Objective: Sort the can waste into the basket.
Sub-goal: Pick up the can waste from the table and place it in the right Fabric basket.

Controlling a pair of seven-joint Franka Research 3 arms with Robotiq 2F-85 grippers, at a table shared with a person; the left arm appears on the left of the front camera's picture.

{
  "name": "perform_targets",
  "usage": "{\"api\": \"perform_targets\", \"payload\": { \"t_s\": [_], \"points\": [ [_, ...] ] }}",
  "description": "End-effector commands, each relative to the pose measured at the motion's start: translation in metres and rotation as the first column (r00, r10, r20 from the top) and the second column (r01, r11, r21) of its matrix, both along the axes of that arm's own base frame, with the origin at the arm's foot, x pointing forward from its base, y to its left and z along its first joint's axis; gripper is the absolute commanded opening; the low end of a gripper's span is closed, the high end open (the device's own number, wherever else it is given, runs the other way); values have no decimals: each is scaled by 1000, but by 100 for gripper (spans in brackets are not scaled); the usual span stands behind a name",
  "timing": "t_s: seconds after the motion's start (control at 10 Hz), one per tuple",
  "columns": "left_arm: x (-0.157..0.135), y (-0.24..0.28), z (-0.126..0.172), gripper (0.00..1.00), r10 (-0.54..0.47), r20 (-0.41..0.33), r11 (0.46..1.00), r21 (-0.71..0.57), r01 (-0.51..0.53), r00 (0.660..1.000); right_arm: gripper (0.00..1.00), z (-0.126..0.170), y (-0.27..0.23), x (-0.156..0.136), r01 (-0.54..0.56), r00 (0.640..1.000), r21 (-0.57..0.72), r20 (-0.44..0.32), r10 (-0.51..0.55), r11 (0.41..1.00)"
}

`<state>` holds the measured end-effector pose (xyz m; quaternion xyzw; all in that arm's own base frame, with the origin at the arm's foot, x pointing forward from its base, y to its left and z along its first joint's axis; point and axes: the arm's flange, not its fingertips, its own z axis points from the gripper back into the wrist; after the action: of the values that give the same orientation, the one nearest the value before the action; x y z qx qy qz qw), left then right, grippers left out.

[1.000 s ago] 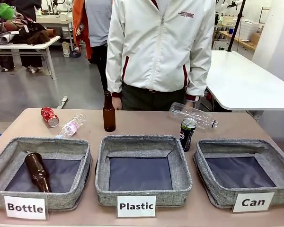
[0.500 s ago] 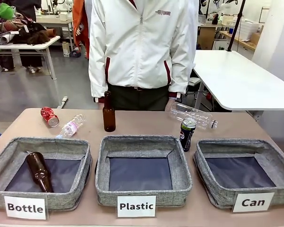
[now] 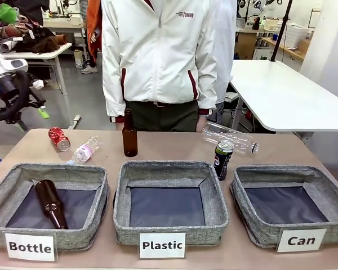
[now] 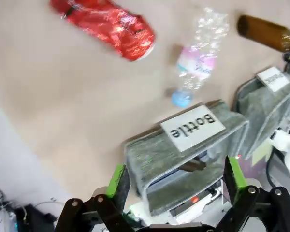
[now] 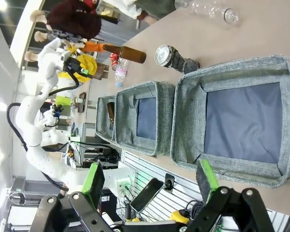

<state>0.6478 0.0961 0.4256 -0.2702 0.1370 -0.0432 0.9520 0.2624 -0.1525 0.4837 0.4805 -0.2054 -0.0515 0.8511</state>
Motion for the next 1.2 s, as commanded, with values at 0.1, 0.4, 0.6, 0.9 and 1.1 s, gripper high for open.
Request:
{"api": "perform_targets", "payload": {
  "t_s": [0.1, 0.4, 0.6, 0.9, 1.1],
  "points": [
    [-11, 5, 26, 100, 32, 126, 999, 32, -37, 992, 100, 1, -2, 1, -7, 999, 10, 33, 7, 1000],
    [0, 8, 7, 100, -5, 12, 999, 40, 4, 1000, 100, 1, -2, 1, -7, 999, 10, 33, 7, 1000],
    [1, 10, 9, 100, 1, 29, 999, 41, -2, 1000, 100, 1, -2, 1, -7, 999, 10, 33, 7, 1000],
    [37, -26, 19, 100, -715, 543, 643, 265, 719, 440, 100, 1, -2, 1, -7, 999, 10, 33, 7, 1000],
    [37, -26, 17, 100, -743, 623, 542, 345, 767, 245, 100, 1, -2, 1, -7, 999, 10, 33, 7, 1000]
  ]
}}
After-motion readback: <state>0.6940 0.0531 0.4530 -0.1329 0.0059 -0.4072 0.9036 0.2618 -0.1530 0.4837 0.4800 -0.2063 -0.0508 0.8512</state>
